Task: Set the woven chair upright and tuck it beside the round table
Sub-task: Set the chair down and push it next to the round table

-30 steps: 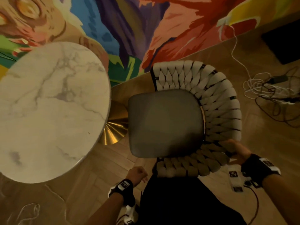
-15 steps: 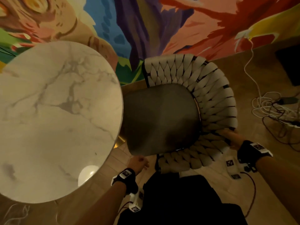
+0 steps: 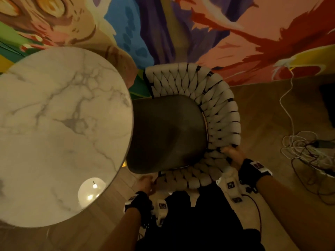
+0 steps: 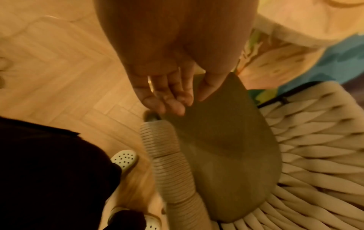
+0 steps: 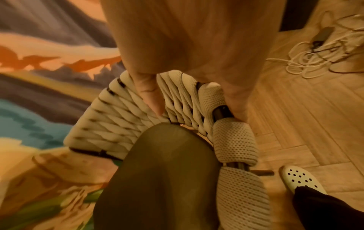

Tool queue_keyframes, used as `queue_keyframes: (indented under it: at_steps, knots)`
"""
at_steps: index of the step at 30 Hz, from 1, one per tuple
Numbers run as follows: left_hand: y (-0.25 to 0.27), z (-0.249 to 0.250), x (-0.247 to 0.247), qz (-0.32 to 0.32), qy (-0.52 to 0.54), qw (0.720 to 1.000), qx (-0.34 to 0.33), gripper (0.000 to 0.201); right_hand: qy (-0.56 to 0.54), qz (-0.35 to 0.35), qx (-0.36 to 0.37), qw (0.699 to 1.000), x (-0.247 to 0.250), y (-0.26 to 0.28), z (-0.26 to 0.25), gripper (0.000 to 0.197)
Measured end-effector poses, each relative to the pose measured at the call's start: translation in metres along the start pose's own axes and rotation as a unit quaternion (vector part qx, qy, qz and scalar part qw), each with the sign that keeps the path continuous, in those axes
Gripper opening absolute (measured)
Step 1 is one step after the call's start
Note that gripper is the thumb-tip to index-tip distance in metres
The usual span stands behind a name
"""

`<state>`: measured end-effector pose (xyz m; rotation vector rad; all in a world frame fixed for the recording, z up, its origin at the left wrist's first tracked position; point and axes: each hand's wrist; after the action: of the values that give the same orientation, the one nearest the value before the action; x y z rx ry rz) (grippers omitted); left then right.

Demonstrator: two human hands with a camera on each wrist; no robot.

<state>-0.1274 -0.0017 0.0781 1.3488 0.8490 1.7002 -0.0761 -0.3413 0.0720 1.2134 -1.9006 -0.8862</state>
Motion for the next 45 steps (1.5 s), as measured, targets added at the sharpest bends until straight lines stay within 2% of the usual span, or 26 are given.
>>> queue_keyframes:
  at_steps: [2,5,6,8,10,13,15,17,19,20,22,25,27,28,30,33,36,38,40,42,45]
  knots:
    - [0.003,-0.012,-0.011,0.039,0.016,0.998,0.041,0.030,0.005,-0.002,-0.004,1.000,0.007,-0.015,-0.019,0.025]
    - [0.013,-0.039,-0.015,-0.020,0.097,0.988,0.118,0.041,0.024,-0.015,0.002,1.000,-0.004,-0.011,-0.013,0.038]
    - [0.017,-0.040,-0.017,-0.042,0.137,0.983,0.117,0.041,0.022,-0.021,0.004,1.000,-0.006,-0.008,-0.009,0.040]
    - [0.015,-0.038,-0.018,-0.045,0.183,0.979,0.073,0.041,0.034,-0.025,0.021,0.999,-0.009,-0.015,0.005,0.040]
    - [0.007,-0.033,-0.017,-0.030,0.184,0.982,0.038,0.044,0.066,-0.016,0.027,0.997,-0.013,-0.035,0.022,0.036]
    - [0.000,-0.027,-0.007,-0.041,0.180,0.983,0.023,0.056,0.081,-0.011,-0.002,0.997,-0.019,-0.039,0.019,0.050]
    - [-0.002,-0.017,0.005,-0.048,0.126,0.991,0.008,0.053,0.087,-0.021,-0.006,0.996,-0.023,-0.034,0.010,0.048]
    - [-0.008,-0.010,0.016,-0.049,0.031,0.998,0.000,0.047,0.086,-0.018,-0.025,0.996,-0.023,-0.036,0.008,0.054]
    - [-0.018,-0.010,0.022,-0.050,-0.044,0.998,-0.013,0.050,0.083,-0.006,-0.038,0.996,-0.020,-0.045,0.014,0.061]
    - [-0.023,-0.011,0.023,-0.050,-0.073,0.996,-0.025,0.052,0.087,-0.003,-0.027,0.996,-0.020,-0.049,0.017,0.054]
    - [-0.029,-0.013,0.022,-0.041,-0.107,0.992,-0.049,0.053,0.102,0.007,0.009,0.995,-0.021,-0.041,0.018,0.044]
    - [-0.026,-0.014,0.021,-0.021,-0.127,0.989,-0.076,0.058,0.157,0.033,0.060,0.985,-0.020,-0.022,0.028,0.059]
    - [-0.026,-0.016,0.023,-0.013,-0.159,0.981,-0.108,0.056,0.160,0.040,0.058,0.985,-0.017,-0.017,0.040,0.069]
    - [-0.026,-0.016,0.025,-0.013,-0.175,0.977,-0.119,0.053,0.164,0.043,0.038,0.985,-0.016,-0.018,0.048,0.066]
    - [-0.027,-0.019,0.029,-0.020,-0.194,0.972,-0.131,0.051,0.153,0.032,-0.014,0.988,-0.016,-0.014,0.058,0.046]
    - [-0.032,-0.019,0.036,-0.044,-0.222,0.963,-0.146,0.054,0.166,-0.010,-0.074,0.983,-0.022,0.001,0.075,0.046]
    - [-0.026,-0.018,0.044,-0.088,-0.223,0.958,-0.155,0.055,0.239,-0.037,-0.084,0.967,-0.027,0.027,0.094,0.034]
    - [-0.019,-0.021,0.049,-0.109,-0.202,0.960,-0.157,0.056,0.291,-0.066,-0.100,0.949,-0.034,0.046,0.110,0.033]
    - [-0.020,-0.023,0.049,-0.113,-0.196,0.961,-0.159,0.063,0.318,-0.087,-0.120,0.936,-0.039,0.059,0.120,0.034]
    - [-0.025,-0.022,0.050,-0.107,-0.195,0.960,-0.170,0.059,0.340,-0.104,-0.135,0.925,-0.045,0.067,0.121,0.037]
    - [-0.033,-0.023,0.055,-0.089,-0.180,0.966,-0.163,0.055,0.335,-0.074,-0.091,0.935,-0.051,0.066,0.112,0.036]
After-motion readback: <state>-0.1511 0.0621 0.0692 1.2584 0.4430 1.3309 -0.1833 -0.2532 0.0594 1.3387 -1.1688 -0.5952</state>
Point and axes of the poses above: each hand's wrist, its own y-axis away from the middle knuckle, its own x-axis out of the back of the hand, z = x × y, and after that the axes turned 12 degrees about z, right-handed
